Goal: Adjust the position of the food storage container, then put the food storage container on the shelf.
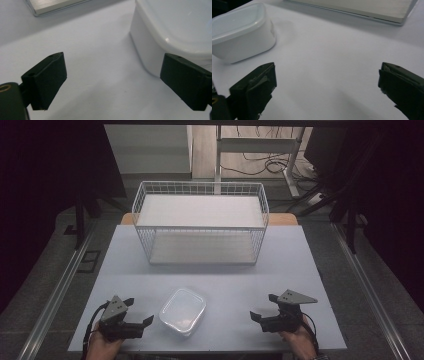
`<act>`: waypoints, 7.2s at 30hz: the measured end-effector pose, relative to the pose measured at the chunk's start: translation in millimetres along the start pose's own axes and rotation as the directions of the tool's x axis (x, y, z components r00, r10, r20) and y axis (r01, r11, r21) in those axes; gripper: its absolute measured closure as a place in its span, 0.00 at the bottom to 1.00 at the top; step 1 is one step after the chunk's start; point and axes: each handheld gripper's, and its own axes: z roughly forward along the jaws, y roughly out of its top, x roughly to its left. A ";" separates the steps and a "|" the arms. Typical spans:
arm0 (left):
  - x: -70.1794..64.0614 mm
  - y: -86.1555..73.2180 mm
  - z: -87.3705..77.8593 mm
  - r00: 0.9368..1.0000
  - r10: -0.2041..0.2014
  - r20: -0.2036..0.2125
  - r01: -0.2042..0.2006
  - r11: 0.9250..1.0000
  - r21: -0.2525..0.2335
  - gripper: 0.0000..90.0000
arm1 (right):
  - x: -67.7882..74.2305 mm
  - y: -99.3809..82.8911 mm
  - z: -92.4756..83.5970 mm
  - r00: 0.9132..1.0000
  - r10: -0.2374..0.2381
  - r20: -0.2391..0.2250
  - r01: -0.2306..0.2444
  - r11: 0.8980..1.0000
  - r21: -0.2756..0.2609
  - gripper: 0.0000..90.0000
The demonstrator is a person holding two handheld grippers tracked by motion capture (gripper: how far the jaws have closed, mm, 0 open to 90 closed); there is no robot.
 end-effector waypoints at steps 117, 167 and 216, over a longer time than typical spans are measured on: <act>-31.0 75.5 92.6 0.959 0.056 0.278 -0.082 0.993 0.082 0.97 | 23.9 49.4 65.0 0.992 -0.121 -0.041 0.126 0.979 0.161 0.91; -34.6 105.9 93.5 0.943 0.015 0.334 -0.025 0.999 0.024 0.01 | 41.7 68.6 62.0 0.986 -0.150 -0.068 0.157 0.982 0.102 0.01; -38.1 92.6 70.6 0.937 -0.104 0.332 0.116 0.993 -0.016 0.88 | 37.6 70.1 44.7 0.995 0.066 -0.074 -0.064 0.997 0.036 0.87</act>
